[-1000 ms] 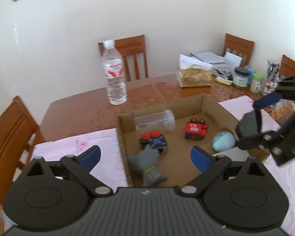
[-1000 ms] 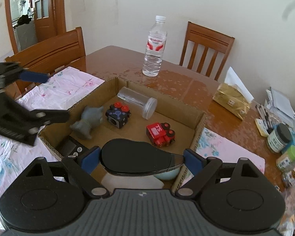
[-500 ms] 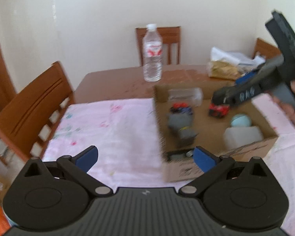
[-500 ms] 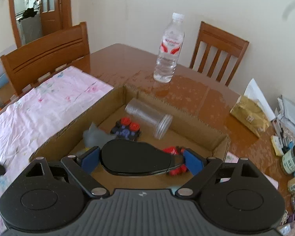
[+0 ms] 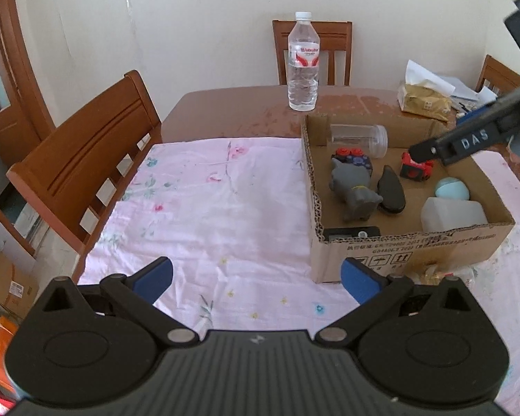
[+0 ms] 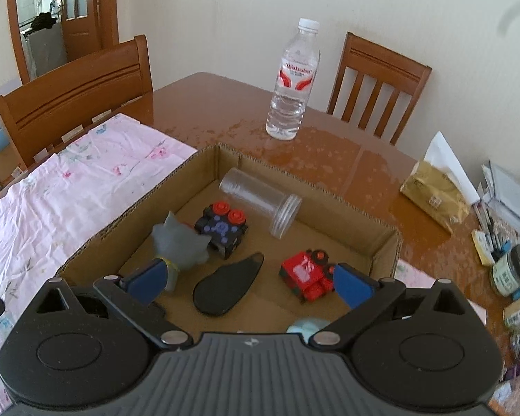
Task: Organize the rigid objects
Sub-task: 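Grasp the gold capsule bottle with the left gripper while the right tool approaches the red card pack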
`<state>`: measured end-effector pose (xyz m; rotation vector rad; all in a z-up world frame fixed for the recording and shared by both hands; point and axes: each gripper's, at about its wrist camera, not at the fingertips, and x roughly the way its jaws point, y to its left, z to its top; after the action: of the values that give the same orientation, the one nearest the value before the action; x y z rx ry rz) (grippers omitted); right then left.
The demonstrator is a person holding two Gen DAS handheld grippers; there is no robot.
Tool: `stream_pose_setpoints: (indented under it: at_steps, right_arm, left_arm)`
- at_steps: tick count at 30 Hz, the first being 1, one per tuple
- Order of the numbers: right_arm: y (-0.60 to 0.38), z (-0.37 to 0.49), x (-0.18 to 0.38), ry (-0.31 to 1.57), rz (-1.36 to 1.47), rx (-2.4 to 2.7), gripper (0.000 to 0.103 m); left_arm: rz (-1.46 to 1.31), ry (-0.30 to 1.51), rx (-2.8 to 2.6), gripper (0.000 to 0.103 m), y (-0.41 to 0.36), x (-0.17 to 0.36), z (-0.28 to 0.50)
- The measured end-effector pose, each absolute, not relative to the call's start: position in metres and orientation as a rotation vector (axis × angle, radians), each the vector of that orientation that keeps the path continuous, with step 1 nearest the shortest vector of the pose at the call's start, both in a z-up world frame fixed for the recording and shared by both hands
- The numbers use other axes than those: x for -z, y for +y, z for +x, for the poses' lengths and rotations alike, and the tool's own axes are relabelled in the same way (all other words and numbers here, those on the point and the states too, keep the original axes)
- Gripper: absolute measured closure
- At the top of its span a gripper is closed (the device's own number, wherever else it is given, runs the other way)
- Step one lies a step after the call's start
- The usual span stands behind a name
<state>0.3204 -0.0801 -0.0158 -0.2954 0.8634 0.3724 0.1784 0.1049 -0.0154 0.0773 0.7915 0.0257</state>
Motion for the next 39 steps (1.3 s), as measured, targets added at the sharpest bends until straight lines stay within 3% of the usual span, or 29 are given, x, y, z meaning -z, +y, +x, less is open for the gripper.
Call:
stream_pose_setpoints:
  at_steps: [16,28,39]
  right_arm:
    - [-0.112,0.228,0.006,0.846,-0.197,-0.402,0.000]
    - [-0.081,0.173,0.095,1.037,-0.131,-0.301,0.000]
    - [-0.059,0.169,0.124,1.055,-0.169,-0.182,0.000]
  left_arm:
    - [0.034,0.819,0.015,0.001,0.096,0.022,0.170]
    - [0.103,0.846,0.226,0.001,0.108,0.042,0.165]
    - [0.109,0.863,0.277,0.001,0.125,0.050,0.160]
